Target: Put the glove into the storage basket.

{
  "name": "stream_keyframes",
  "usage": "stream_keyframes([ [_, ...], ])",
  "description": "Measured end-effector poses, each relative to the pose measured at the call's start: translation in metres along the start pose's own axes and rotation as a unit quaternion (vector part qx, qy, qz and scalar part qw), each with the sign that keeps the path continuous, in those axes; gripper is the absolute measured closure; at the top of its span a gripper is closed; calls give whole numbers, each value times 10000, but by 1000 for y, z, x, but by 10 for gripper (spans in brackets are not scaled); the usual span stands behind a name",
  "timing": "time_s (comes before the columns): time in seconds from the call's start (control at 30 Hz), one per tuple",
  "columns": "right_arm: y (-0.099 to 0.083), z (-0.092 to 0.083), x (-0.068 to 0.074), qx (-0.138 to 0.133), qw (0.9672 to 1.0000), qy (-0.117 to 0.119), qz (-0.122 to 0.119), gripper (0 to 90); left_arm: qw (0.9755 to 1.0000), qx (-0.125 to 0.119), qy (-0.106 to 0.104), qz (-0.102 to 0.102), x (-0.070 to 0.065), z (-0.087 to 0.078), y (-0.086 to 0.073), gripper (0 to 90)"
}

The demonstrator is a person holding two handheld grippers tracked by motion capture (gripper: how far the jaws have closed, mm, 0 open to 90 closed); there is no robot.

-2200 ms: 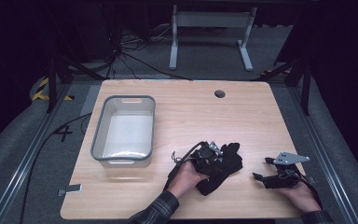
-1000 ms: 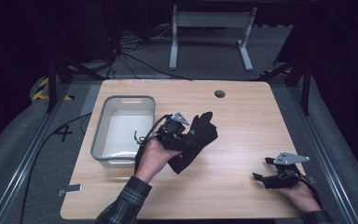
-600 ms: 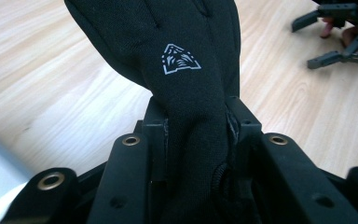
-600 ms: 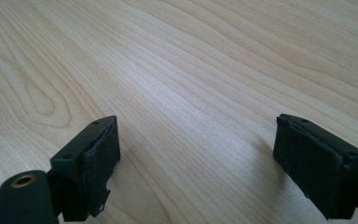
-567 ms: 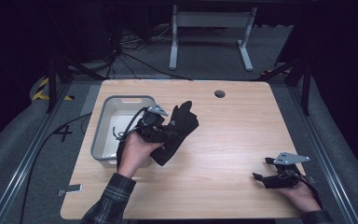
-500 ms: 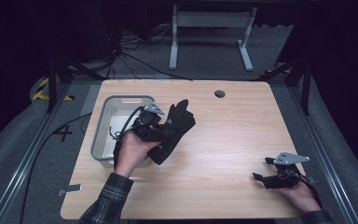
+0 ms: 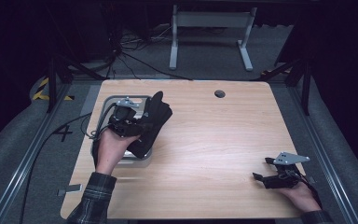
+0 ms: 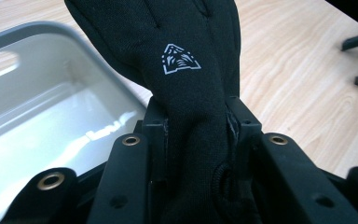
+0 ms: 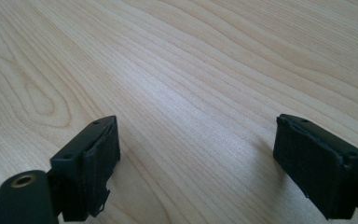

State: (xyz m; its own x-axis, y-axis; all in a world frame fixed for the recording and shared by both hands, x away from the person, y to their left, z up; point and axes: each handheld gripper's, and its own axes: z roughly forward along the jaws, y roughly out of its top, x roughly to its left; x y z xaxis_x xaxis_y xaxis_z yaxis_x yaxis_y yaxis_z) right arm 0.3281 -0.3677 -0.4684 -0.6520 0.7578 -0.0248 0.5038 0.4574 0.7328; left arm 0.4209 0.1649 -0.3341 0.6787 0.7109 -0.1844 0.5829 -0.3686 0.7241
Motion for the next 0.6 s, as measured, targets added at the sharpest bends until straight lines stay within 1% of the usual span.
stream_keyframes([
  [0.03, 0, 0, 0, -3, 10000, -2, 3, 150, 10000, 5, 58, -50, 6, -2, -3, 672],
  [0.1, 0, 0, 0, 1, 10000, -1, 2, 150, 9998, 0, 134, -133, 12, -2, -7, 672],
  [0.13, 0, 0, 0, 0, 10000, 0, 0, 149, 9998, 0, 134, -133, 12, -2, -7, 672],
  [0.17, 0, 0, 0, -3, 10000, -2, 2, 149, 9996, 14, 180, -219, 19, -1, -11, 671],
  [0.2, 0, 0, 0, -3, 10000, -2, 2, 149, 9996, 14, 180, -219, 19, -1, -11, 671],
  [0.27, 0, 0, 0, -2, 10000, -1, 2, 149, 9991, 34, 265, -342, 30, 1, -16, 671],
  [0.4, 0, 0, 0, -3, 10000, -1, 2, 150, 9981, 109, 326, -504, 43, 6, -21, 670],
  [0.5, 0, 0, 0, -3, 10000, -1, 4, 149, 9974, 202, 386, -583, 51, 13, -25, 668],
  [0.6, 0, 0, 0, -3, 10000, -1, 1, 149, 9971, 277, 392, -592, 57, 21, -29, 666],
])
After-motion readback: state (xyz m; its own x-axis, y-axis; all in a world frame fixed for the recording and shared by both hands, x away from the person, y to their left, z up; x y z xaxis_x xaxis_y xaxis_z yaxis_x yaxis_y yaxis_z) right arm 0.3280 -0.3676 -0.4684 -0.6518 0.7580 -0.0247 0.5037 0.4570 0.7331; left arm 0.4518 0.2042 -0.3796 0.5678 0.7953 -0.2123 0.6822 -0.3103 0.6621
